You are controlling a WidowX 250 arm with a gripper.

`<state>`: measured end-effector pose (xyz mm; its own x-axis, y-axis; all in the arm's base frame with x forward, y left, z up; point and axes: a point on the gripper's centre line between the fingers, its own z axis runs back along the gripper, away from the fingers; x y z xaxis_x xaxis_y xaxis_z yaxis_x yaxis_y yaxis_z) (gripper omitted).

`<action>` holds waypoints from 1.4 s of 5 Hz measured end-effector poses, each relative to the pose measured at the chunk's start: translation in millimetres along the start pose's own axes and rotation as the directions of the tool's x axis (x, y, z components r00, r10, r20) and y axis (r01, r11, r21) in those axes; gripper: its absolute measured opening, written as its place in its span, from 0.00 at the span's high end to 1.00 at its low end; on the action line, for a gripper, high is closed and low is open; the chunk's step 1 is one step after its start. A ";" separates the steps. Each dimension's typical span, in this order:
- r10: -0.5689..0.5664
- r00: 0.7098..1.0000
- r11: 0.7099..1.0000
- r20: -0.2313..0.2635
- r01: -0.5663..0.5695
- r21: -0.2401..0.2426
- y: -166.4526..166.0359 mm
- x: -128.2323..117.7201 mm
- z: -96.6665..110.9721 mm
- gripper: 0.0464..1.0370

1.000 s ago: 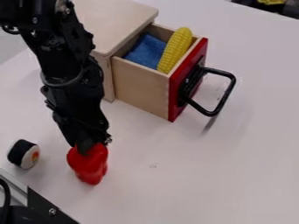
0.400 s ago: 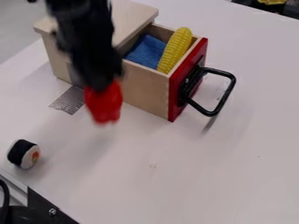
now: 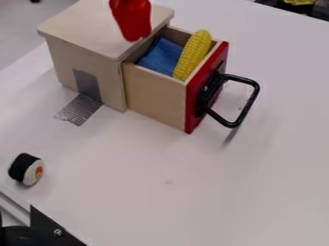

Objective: Put the red object on top of the desk

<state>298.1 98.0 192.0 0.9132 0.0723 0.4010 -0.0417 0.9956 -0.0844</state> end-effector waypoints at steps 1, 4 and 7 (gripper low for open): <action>0.048 0.999 0.999 -0.009 -0.048 0.005 24.1 26.7 -6.7 0.98; 0.182 0.970 0.983 -0.159 -0.184 0.006 47.4 32.9 -19.5 0.98; 0.211 0.950 0.977 -0.229 -0.211 0.024 45.6 39.3 -23.7 0.53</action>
<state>341.7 144.7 182.4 0.9519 0.2647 0.1545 -0.2432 0.9590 -0.1453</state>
